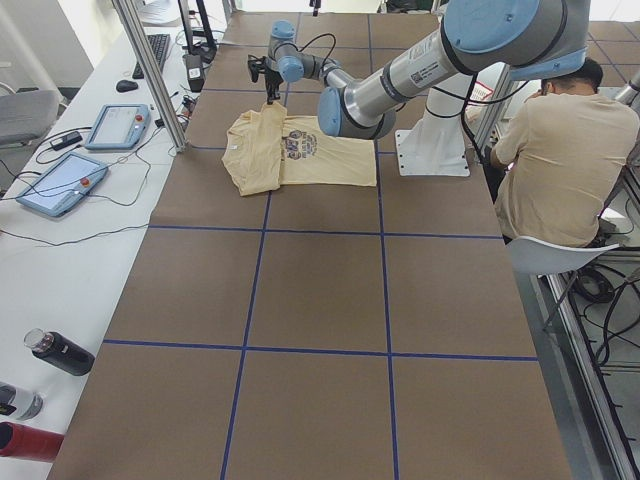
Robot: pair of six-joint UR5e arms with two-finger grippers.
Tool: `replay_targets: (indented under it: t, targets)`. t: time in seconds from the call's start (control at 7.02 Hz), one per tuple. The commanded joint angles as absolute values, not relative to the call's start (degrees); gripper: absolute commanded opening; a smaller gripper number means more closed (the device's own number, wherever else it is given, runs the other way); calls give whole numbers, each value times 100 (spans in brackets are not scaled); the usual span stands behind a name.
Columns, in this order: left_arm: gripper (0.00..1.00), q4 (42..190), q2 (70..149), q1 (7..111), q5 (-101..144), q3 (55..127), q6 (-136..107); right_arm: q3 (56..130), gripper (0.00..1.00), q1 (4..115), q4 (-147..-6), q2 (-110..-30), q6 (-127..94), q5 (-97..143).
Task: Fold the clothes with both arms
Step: 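Carry the grasped sleeve with the left gripper across the shirt body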
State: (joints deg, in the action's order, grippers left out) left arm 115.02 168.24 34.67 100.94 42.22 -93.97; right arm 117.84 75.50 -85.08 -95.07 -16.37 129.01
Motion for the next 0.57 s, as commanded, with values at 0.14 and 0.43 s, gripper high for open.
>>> replay_targets:
  t: [0.14,0.43]
  targets:
    - [100,11716,17067,3402,9914,4069,-9853,11786,100,7541,-8508,-9483,-1643,12902]
    - [100,11602,16702,3340,10167,4899,-8830,11891,100,7532,-8490,-9457,-2114,12937]
